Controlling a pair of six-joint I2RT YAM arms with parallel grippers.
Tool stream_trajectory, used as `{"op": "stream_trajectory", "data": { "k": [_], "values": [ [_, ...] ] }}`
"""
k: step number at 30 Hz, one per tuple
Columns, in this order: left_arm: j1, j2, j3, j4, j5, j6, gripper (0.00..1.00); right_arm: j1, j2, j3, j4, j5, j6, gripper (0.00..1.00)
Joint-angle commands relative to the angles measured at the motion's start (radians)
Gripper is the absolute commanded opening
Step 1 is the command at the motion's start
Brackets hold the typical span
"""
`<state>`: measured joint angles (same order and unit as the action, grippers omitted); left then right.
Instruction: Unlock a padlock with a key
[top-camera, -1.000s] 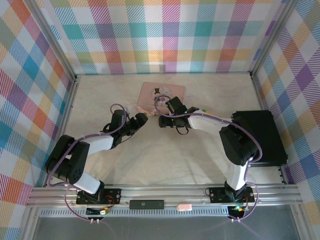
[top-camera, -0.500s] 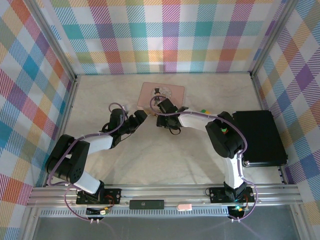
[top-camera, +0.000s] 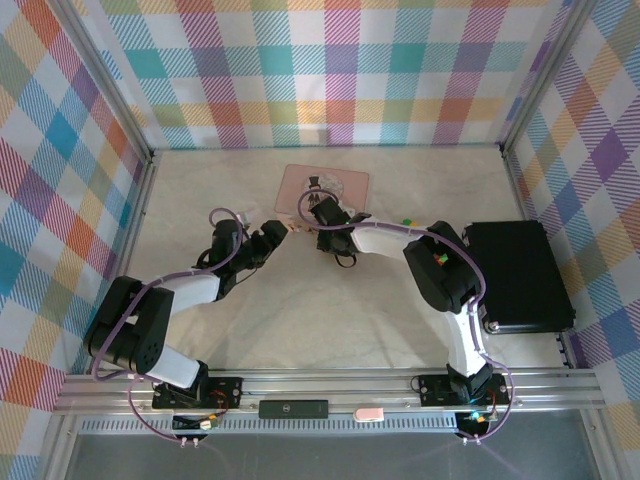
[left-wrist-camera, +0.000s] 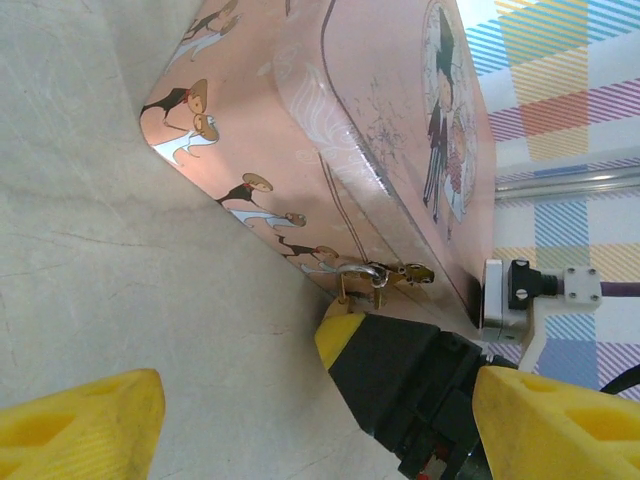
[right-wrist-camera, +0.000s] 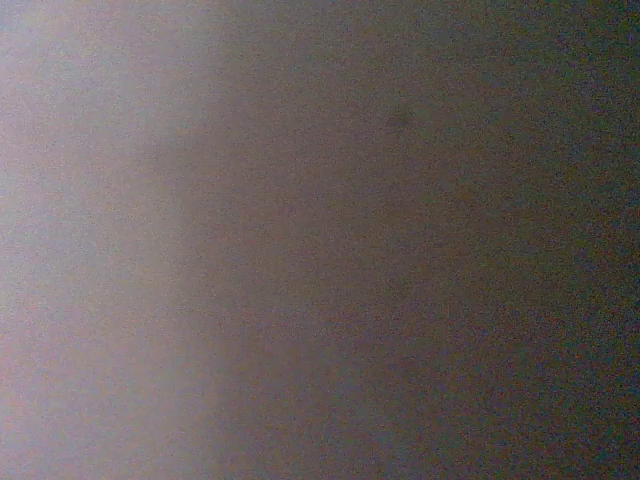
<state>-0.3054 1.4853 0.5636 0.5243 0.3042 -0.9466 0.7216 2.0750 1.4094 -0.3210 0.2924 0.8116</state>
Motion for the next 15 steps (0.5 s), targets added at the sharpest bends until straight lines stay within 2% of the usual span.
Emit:
{"op": "stream_trajectory", "data": {
  "k": [1, 6, 10, 15],
  "values": [
    [0.015, -0.014, -0.023, 0.015, 0.019, 0.001, 0.8, 0.006, 0.041, -0.041, 0.014, 0.026, 0.034, 0.34],
    [0.019, -0.016, -0.036, 0.025, 0.022, -0.006, 0.8, 0.006, 0.004, -0.079, 0.066, 0.033, -0.017, 0.24],
    [0.021, -0.025, -0.043, 0.026, 0.02, -0.01, 0.8, 0.006, -0.052, -0.123, 0.151, 0.047, -0.145, 0.18],
    [0.02, -0.039, -0.055, 0.032, 0.007, -0.016, 0.8, 0.004, -0.099, -0.171, 0.266, 0.011, -0.286, 0.16]
  ]
}}
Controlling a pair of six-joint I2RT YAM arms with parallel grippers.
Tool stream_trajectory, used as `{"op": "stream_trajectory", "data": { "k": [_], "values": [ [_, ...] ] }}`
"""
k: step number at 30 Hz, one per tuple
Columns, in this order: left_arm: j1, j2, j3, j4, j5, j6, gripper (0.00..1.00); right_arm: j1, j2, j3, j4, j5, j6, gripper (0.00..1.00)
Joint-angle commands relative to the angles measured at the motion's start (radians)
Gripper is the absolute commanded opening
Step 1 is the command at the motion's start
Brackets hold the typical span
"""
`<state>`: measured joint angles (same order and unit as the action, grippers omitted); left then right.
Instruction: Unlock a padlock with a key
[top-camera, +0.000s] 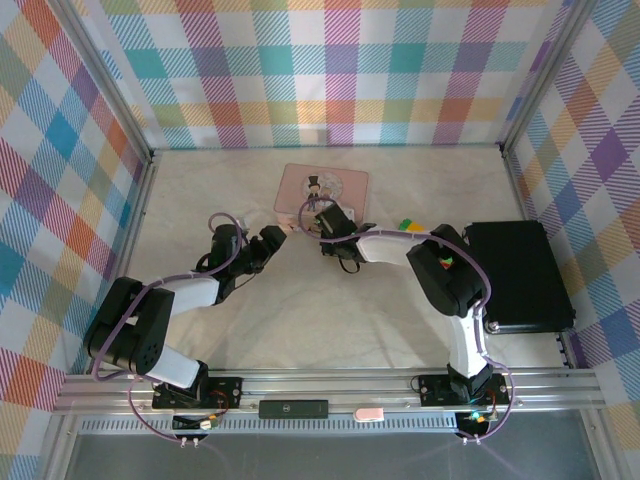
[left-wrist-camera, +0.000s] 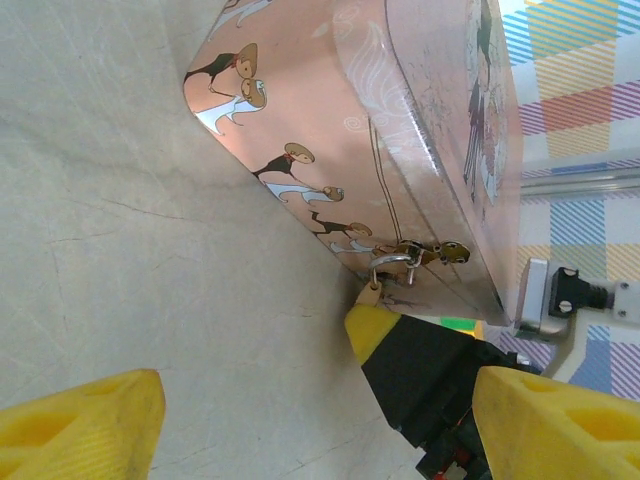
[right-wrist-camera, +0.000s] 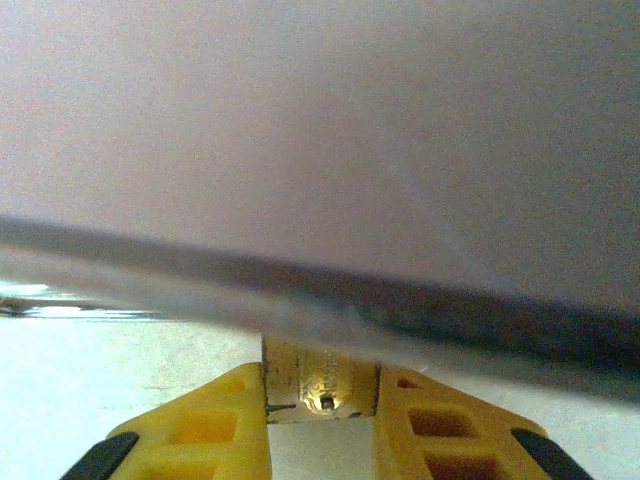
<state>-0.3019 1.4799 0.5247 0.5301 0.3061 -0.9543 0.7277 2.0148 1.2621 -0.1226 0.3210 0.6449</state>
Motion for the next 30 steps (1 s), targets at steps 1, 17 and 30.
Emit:
{"op": "stream_trajectory", "data": {
  "k": [1, 17, 30],
  "values": [
    [0.017, -0.034, -0.018, 0.029, 0.004, -0.01, 0.8, -0.001, -0.04, -0.026, 0.08, -0.024, -0.137, 0.16],
    [0.017, -0.007, -0.037, 0.082, 0.023, -0.033, 0.8, -0.001, -0.002, 0.074, 0.026, -0.066, -0.075, 0.14],
    [0.018, 0.095, -0.023, 0.197, 0.057, -0.08, 0.78, 0.003, 0.015, 0.16, -0.053, -0.128, -0.004, 0.11]
  ]
}}
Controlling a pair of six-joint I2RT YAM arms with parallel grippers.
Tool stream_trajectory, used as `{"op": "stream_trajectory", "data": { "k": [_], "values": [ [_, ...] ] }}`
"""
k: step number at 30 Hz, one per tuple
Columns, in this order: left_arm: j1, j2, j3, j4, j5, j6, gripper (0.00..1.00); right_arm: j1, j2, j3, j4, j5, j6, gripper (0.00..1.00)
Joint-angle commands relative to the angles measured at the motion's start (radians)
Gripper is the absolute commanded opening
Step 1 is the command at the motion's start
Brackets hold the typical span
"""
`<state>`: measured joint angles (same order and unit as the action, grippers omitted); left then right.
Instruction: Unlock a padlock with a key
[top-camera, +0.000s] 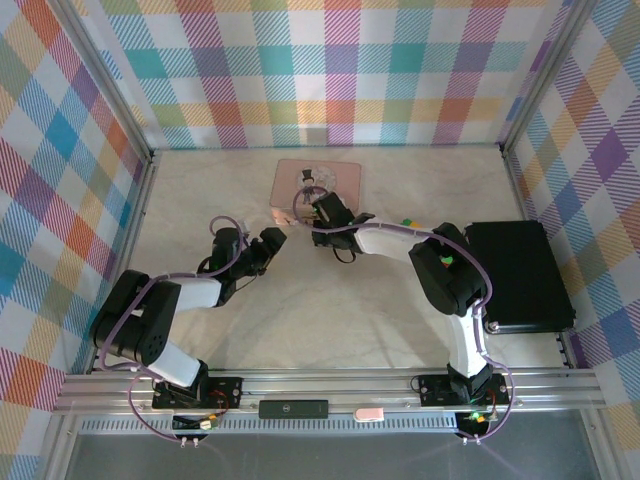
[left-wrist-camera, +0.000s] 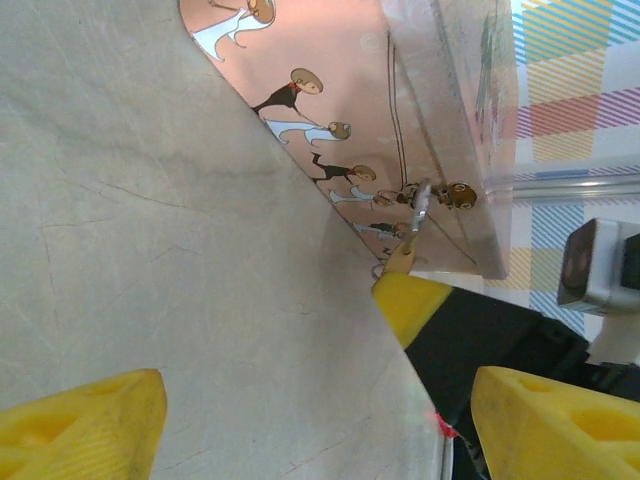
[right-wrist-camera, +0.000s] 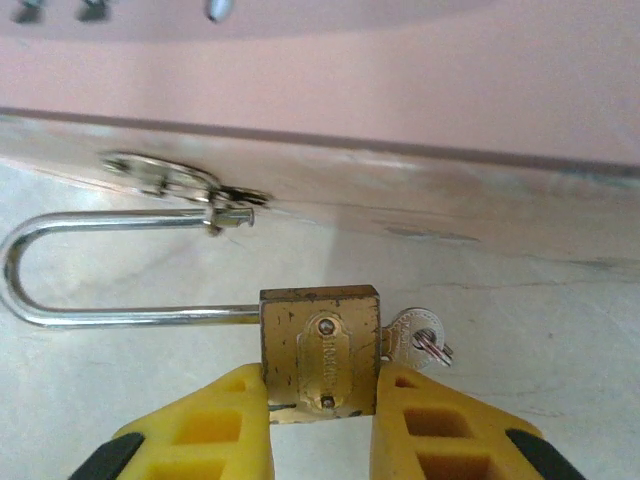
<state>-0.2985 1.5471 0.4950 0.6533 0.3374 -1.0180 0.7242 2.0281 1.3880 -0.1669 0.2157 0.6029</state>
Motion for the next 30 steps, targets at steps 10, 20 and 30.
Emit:
{"op": "stream_trajectory", "data": {
  "k": [10, 20, 30],
  "values": [
    [0.013, 0.126, -0.002, 0.294, 0.071, -0.11, 0.69, 0.006, 0.093, 0.137, -0.003, -0.078, 0.005, 0.1],
    [0.058, 0.034, -0.039, 0.193, 0.053, -0.061, 0.75, 0.006, -0.044, -0.01, -0.025, -0.142, -0.048, 0.09],
    [0.071, -0.161, 0.073, -0.25, -0.086, 0.174, 1.0, 0.021, -0.292, -0.354, -0.12, -0.194, -0.023, 0.11]
  ]
}}
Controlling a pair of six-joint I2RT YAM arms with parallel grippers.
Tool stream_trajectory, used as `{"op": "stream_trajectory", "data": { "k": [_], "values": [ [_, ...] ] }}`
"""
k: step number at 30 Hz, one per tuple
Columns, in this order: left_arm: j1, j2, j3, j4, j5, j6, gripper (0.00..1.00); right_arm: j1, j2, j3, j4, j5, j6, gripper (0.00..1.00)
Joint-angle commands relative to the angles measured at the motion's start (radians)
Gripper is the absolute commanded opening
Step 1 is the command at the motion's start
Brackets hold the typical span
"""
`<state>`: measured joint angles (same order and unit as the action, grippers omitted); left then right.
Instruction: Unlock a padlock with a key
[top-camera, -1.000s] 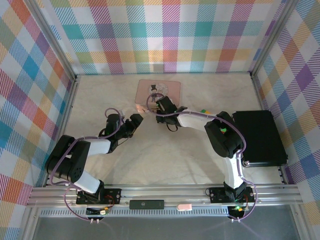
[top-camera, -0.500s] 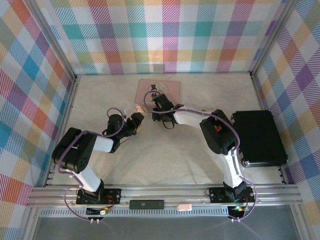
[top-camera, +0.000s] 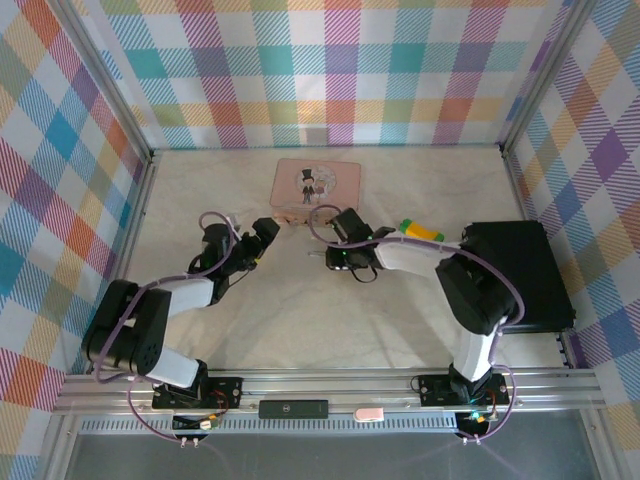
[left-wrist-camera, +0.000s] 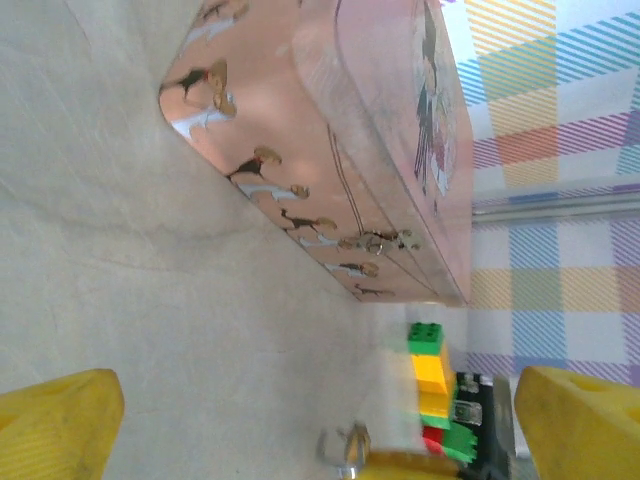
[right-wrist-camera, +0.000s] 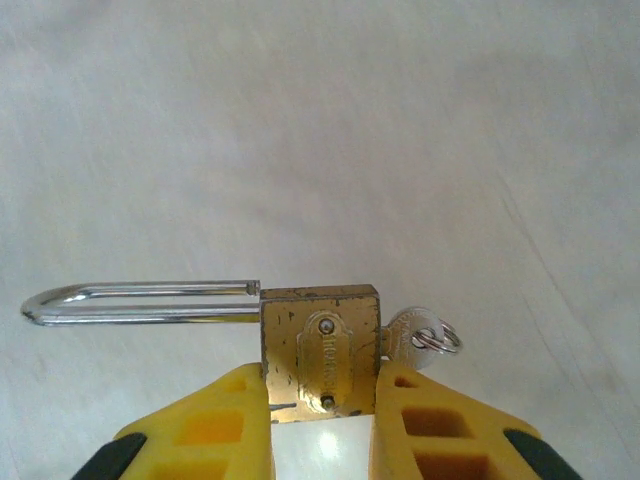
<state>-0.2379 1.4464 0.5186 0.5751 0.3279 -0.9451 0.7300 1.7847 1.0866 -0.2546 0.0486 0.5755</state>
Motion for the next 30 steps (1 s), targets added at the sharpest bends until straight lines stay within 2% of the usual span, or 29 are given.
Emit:
{"op": "stream_trajectory", "data": {
  "k": [1, 8, 13, 17, 20, 23, 30],
  "values": [
    [0.012, -0.076, 0.058, -0.206, -0.101, 0.113, 1.0, 0.021, -0.059, -0.073, -0.033, -0.029, 0.009, 0.11],
    [0.014, -0.16, 0.125, -0.368, -0.187, 0.163, 1.0, 0.061, -0.062, -0.147, -0.002, -0.013, 0.044, 0.16],
    [0.014, -0.2, 0.141, -0.452, -0.236, 0.182, 1.0, 0.062, -0.088, -0.165, 0.01, 0.003, 0.051, 0.38],
    [0.018, -0.242, 0.169, -0.561, -0.337, 0.242, 1.0, 0.059, -0.165, -0.164, -0.015, 0.01, 0.035, 0.63],
    [0.027, -0.264, 0.216, -0.644, -0.421, 0.305, 1.0, 0.038, -0.227, -0.136, -0.065, 0.016, -0.004, 0.73],
    [0.034, -0.279, 0.252, -0.692, -0.504, 0.377, 1.0, -0.023, -0.292, -0.116, -0.092, 0.023, -0.052, 0.8],
    [0.04, -0.262, 0.26, -0.703, -0.821, 0.493, 1.0, -0.304, -0.395, -0.123, -0.061, 0.077, -0.225, 0.82]
  ]
}}
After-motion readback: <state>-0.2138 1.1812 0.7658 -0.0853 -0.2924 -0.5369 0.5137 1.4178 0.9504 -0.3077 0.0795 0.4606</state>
